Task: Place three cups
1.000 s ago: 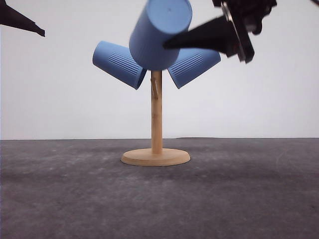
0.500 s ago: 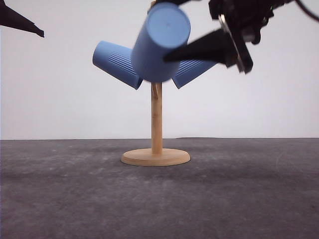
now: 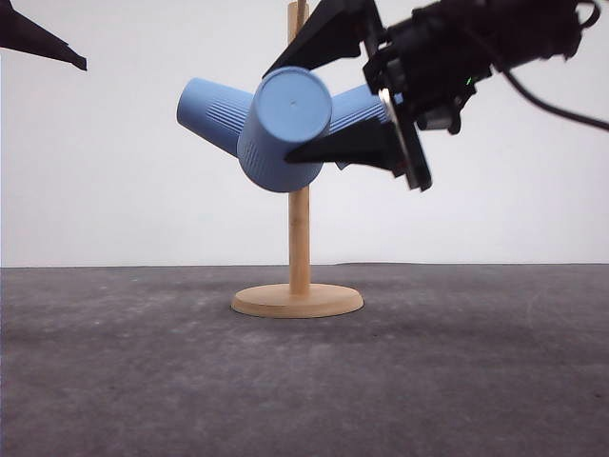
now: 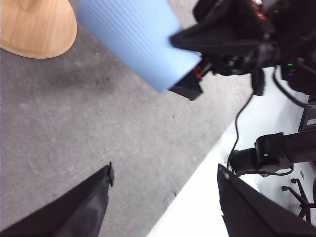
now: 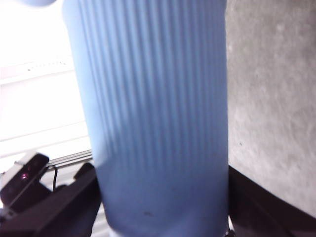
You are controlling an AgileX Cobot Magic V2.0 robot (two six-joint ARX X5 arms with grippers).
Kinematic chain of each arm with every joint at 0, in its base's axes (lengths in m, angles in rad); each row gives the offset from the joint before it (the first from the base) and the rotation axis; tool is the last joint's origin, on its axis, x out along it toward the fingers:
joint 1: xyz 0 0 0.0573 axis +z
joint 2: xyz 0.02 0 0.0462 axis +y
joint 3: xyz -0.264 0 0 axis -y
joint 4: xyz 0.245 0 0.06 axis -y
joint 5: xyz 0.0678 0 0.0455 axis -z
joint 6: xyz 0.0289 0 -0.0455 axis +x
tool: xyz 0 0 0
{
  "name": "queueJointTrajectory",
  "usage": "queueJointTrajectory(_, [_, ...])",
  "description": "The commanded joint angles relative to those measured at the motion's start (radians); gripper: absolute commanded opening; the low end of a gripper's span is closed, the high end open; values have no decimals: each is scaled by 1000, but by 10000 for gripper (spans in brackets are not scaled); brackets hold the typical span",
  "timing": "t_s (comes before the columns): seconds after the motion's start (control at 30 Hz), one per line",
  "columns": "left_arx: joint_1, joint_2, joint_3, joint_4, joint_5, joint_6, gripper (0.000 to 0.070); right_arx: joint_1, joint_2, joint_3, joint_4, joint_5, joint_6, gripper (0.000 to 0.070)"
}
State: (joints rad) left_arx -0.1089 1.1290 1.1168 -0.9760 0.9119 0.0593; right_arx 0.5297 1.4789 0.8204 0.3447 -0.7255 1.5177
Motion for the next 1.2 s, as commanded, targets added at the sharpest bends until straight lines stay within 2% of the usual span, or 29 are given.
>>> queueJointTrajectory(0.0, [0,5,8,6,1,8,406,3,23,12,22,12,25,412])
queueJointTrajectory(0.4, [0,5,8,6,1,8,405,-48,51,12,34,72,7,412])
queueJointTrajectory(0.77, [0,5,8,6,1,8,405,-60,88,12,96,42,13,412])
queueJointTrajectory(1.17, [0,5,8,5,1,8,406,-61,116,12,124,49,23,413])
